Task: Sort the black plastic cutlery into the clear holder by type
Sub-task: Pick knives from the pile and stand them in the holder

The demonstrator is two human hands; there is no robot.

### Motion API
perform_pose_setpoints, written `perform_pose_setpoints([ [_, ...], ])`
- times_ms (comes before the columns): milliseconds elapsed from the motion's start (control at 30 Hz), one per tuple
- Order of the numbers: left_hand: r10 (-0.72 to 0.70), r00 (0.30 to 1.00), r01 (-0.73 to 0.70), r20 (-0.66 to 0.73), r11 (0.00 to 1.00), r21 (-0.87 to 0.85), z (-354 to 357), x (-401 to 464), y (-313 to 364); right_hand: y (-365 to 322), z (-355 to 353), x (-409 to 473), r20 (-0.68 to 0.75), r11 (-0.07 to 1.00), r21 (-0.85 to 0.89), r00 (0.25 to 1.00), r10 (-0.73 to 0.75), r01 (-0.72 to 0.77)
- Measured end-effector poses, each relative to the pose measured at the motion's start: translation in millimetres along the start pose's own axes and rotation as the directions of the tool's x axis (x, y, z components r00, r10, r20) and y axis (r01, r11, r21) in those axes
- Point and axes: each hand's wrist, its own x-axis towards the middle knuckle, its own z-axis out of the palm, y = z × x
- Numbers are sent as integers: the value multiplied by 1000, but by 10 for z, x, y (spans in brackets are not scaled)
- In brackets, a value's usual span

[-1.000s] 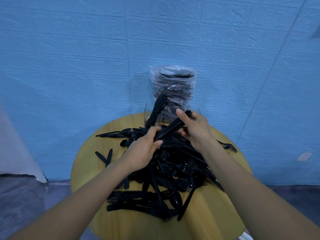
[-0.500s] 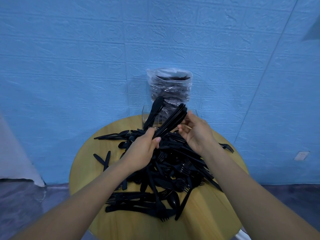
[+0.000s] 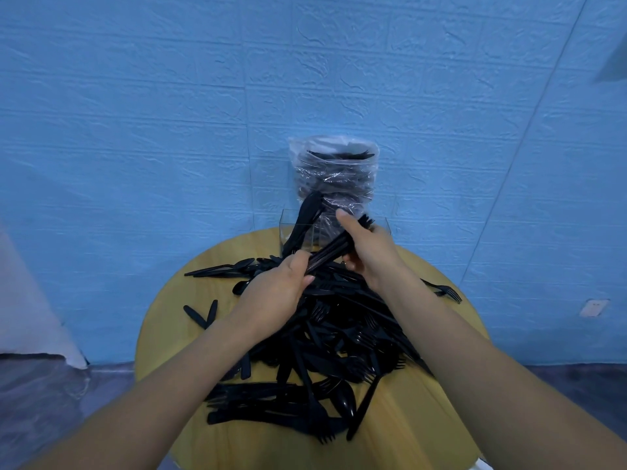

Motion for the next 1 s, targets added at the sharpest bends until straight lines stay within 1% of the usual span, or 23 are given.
perform_pose_setpoints([
  [100,35,999,-31,-28,994,103,-17,39,-106,-10,59,142,-84,994,-105,996,16,-25],
  [200,35,997,-28,-64,995,95,0,101,-201,-23,116,284,-98,990,-136,995,14,-27],
  [400,-26,991,10,-131,992,-124,71,434,-411,-106,205,652,-123,974,-212,987,-105,77],
  [467,-81,986,51,-144,978,-204,81,577,-504,-122,216,827,-149,981,-169,981,-121,95],
  [533,-170,971,116,-170,950,-288,84,712,-635,-156,215,1009,-197,985,-128,970,-139,115],
  [633,-289,935,198,-206,907,-372,130,867,-878,-221,198,1294,-283,974,-153,937,-204,166],
  [700,-309,933,223,-185,899,-377,193,914,-1009,-246,216,1475,-334,953,-212,901,-277,215],
  [733,-291,941,216,-172,910,-353,239,929,-1058,-251,238,1553,-352,932,-273,877,-328,240],
  [800,-225,963,177,-149,943,-283,334,951,-1115,-241,298,1676,-329,854,-438,834,-443,281],
  [867,-169,977,137,-131,964,-227,412,970,-1142,-214,383,1752,-229,750,-567,809,-541,341],
  [933,-134,984,111,-116,976,-190,457,979,-1160,-155,482,1811,-110,669,-619,797,-594,413],
  [1000,-106,988,86,-110,981,-176,476,974,-1180,-63,582,1869,-16,618,-644,799,-601,452],
])
